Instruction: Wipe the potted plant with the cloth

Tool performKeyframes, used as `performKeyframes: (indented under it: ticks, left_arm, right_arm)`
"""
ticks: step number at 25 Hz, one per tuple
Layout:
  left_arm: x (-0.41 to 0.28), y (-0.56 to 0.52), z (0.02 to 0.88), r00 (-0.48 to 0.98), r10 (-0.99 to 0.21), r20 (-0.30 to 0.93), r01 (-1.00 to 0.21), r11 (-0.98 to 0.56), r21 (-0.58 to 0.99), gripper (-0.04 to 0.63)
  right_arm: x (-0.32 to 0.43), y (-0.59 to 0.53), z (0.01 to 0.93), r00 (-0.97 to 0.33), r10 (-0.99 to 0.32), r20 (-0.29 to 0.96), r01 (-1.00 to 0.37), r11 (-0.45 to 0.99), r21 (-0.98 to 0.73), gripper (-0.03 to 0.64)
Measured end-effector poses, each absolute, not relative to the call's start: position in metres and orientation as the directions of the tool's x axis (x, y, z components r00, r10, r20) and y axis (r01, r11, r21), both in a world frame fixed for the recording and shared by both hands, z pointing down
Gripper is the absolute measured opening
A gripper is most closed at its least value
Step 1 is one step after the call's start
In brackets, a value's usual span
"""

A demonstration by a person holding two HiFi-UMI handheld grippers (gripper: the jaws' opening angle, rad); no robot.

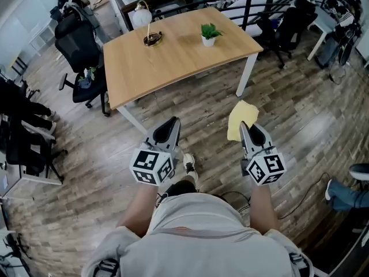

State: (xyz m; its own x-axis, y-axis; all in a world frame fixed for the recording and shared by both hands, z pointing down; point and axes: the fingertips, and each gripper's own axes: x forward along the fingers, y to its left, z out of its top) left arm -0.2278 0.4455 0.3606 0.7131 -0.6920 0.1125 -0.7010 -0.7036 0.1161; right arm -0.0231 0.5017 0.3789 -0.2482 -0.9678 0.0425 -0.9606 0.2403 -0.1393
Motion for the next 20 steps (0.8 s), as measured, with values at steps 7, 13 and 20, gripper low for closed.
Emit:
performKeyframes:
  ticks: [7,13,20]
  left_arm:
    - [-0.175,0.384,0.374,0.764,-0.636,0.111,-0.645,-0.746,0.163,0.034]
    - [-0.144,0.312,0.368,0.800,-0.588,0.120,-0.600,-0.780,0.177,0.034]
    - [-0.132,0.221,0.360,0.808,-0.579,0.105,-0.589,-0.791,0.168,0.034]
  right_arm:
    - [0.027,0.462,0.387,-0.175,-0.981,0.088,-0.978,0.163,-0.127,0.107]
    - [0.055,0.396,0.378,-0.116,-0.988,0.103,-0.985,0.101,-0.137,0.107]
    - [0.062,0.302,0.375,-0.118,-0.988,0.099,-0.985,0.104,-0.137,0.107]
